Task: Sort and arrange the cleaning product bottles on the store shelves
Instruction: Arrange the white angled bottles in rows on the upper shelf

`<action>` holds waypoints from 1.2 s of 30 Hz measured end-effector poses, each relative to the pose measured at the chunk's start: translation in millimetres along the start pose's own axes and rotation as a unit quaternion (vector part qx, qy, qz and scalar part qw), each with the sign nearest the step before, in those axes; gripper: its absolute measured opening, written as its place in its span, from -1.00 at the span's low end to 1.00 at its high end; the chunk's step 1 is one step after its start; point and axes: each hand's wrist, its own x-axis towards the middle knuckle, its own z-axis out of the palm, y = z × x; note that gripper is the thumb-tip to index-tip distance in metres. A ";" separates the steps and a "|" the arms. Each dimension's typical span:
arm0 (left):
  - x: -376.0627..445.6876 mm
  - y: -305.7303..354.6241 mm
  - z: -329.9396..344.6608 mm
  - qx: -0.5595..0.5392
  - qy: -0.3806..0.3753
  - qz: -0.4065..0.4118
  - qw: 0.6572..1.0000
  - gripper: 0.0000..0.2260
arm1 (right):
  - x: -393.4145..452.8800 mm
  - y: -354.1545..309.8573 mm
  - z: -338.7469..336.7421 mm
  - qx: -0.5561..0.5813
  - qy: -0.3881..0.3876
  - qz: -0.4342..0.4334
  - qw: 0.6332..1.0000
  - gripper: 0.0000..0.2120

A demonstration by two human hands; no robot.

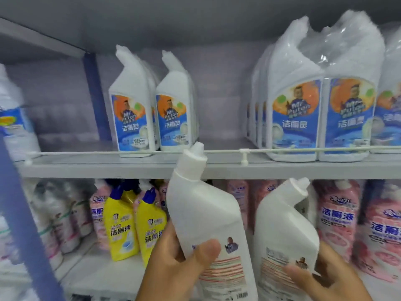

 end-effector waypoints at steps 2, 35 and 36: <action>13.1 24.3 -23.4 -0.013 -0.009 0.037 0.999 -0.42 | -4.7 -26.0 18.7 0.018 -0.007 -0.022 1.000 -0.46; 206.0 128.5 -27.6 0.109 -0.028 0.086 0.990 -0.73 | 149.9 -214.2 83.2 -0.070 -0.022 -0.096 0.993 -0.77; 207.3 128.2 -28.9 0.113 -0.027 0.081 0.990 -0.74 | 149.9 -213.8 83.7 -0.067 -0.022 -0.091 0.993 -0.76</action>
